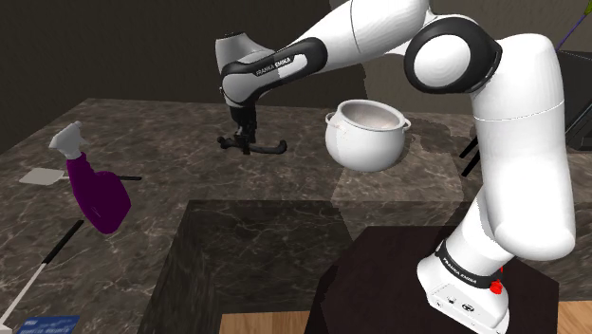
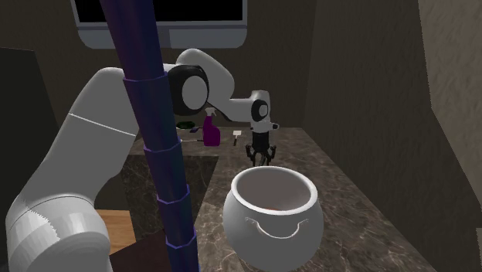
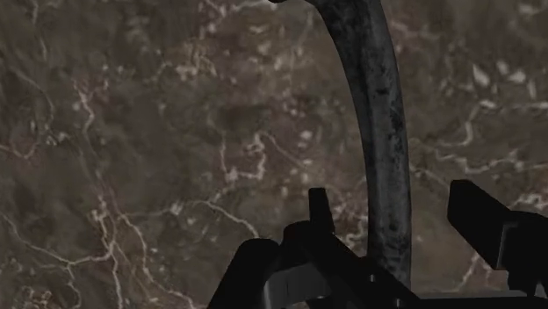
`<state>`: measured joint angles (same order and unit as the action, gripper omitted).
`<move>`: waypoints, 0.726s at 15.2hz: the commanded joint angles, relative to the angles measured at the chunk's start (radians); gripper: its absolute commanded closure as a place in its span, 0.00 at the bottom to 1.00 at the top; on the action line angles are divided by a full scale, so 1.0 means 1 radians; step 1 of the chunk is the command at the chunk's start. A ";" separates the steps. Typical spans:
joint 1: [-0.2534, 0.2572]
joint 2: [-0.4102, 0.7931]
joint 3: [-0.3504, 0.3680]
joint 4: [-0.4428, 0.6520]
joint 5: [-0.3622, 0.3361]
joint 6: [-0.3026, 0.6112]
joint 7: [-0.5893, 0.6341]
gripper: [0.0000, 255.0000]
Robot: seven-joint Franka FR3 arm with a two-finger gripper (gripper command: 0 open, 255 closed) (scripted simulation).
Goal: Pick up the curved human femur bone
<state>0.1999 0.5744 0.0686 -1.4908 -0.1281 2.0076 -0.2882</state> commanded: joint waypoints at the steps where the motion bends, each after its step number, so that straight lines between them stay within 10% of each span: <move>1: 0.000 0.002 0.000 0.000 0.000 0.002 0.000 1.00; 11: 0.001 -0.008 0.001 0.014 0.001 -0.021 -0.001 1.00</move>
<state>0.2006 0.5739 0.0689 -1.4780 -0.1275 1.9944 -0.2890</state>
